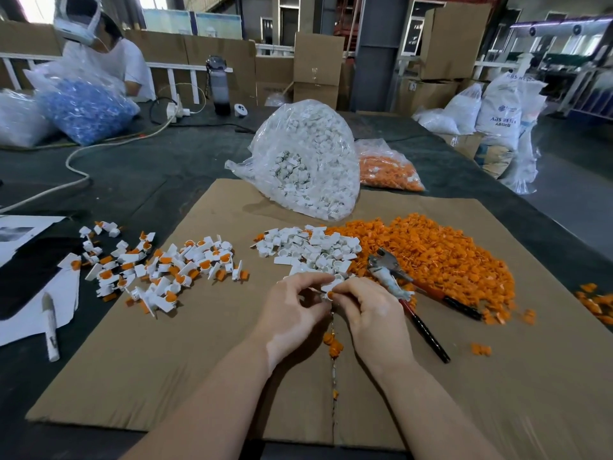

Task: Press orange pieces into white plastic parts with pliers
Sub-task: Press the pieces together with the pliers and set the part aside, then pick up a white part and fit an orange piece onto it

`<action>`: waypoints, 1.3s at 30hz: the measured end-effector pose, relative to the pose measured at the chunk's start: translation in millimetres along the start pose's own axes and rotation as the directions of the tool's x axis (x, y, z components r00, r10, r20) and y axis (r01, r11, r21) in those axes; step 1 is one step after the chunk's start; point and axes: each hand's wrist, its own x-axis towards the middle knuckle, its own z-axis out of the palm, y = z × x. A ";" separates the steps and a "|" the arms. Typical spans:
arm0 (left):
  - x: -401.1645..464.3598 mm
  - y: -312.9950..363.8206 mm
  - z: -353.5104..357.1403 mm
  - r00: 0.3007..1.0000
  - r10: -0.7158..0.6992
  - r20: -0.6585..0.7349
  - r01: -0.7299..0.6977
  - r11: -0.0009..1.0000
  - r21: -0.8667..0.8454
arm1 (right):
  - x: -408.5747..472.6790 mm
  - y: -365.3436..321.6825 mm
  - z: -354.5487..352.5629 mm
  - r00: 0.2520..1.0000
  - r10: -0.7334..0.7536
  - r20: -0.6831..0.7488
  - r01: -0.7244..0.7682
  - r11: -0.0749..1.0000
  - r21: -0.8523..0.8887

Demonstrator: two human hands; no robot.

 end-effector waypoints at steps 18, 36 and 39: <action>8.9 -8.3 -7.5 0.898 -0.110 -0.426 0.226 0.946 0.232 | -2.2 12.8 -3.3 0.847 0.420 -0.326 -0.519 0.785 -0.338; 8.7 -18.7 -21.0 0.963 0.002 -0.269 0.170 0.771 0.614 | 2.0 11.9 -4.3 0.845 0.512 -0.151 -0.497 0.652 -0.573; 11.0 -19.3 -20.9 0.966 -0.035 -0.255 0.192 0.757 0.625 | 0.7 12.9 -2.9 0.879 0.449 -0.161 -0.459 0.707 -0.538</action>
